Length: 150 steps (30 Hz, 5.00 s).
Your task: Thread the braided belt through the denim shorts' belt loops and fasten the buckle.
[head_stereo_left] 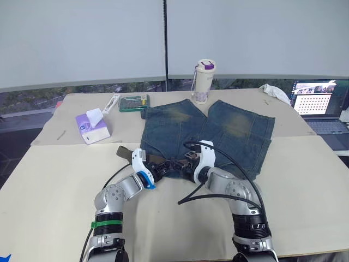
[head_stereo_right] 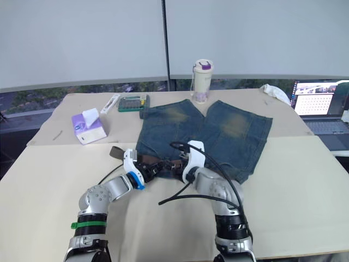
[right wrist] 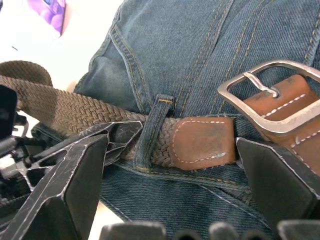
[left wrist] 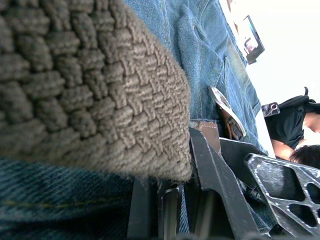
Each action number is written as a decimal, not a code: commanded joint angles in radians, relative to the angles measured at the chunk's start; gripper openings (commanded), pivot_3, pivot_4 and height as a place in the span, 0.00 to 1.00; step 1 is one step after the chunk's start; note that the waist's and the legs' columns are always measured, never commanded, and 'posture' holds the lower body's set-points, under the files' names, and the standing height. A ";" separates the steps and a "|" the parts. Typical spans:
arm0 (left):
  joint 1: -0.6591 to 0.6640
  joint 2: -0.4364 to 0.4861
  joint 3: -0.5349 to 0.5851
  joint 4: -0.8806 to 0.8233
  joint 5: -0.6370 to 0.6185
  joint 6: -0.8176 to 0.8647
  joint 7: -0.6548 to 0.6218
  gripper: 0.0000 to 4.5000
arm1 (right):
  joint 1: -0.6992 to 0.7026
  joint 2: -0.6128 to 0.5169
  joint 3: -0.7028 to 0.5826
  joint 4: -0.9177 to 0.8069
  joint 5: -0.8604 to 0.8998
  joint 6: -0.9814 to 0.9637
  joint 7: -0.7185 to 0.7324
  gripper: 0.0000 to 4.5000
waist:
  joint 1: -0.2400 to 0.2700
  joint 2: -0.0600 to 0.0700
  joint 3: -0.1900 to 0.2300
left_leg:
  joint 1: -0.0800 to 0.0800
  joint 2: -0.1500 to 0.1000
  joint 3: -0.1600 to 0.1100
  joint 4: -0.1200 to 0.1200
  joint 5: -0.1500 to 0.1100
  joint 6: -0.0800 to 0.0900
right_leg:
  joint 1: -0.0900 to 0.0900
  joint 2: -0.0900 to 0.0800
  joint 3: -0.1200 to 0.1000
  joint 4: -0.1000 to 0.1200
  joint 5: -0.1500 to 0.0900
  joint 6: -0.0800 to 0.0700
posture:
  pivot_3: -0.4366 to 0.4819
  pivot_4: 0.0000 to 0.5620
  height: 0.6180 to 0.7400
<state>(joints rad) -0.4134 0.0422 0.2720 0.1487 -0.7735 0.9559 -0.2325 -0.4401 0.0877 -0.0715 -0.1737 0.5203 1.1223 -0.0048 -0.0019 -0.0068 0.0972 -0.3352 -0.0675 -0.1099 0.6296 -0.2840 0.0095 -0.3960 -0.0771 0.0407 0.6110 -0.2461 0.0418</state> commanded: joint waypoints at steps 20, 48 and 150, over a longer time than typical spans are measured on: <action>0.006 -0.004 -0.019 0.017 0.018 0.002 -0.017 0.00 | -0.031 0.074 -0.142 0.087 0.279 0.018 -0.101 0.74 | -0.003 0.001 0.000 | -0.001 0.000 0.000 -0.001 0.000 0.000 | -0.001 0.000 0.000 0.000 0.000 0.000 | 0.48 0.27 1.00; 0.032 0.012 -0.036 0.013 0.048 -0.022 -0.071 0.22 | -0.047 0.015 -0.184 -0.042 0.338 -0.001 -0.128 0.00 | -0.004 0.001 0.000 | -0.003 0.001 0.000 -0.002 0.000 0.000 | -0.004 0.000 0.001 0.000 0.000 0.000 | 0.48 0.27 1.00; -0.360 0.290 -0.300 0.716 0.548 -1.065 -0.979 0.14 | 0.281 -0.849 -0.259 -0.224 0.544 -0.246 0.101 0.08 | 0.014 0.001 0.017 | -0.003 0.004 0.005 0.000 0.003 0.009 | 0.007 0.001 -0.003 -0.012 0.005 -0.001 | 0.48 0.27 1.00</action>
<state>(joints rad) -0.7661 0.3379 -0.0507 0.8852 -0.1916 -0.1271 -1.1880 -0.1504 -0.7538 -0.3214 -0.3527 1.0986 0.9218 0.0521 0.0122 -0.0062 0.1147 -0.3383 -0.0630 -0.1053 0.6298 -0.2815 0.0180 -0.3886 -0.0759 0.0380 0.5993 -0.2409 0.0411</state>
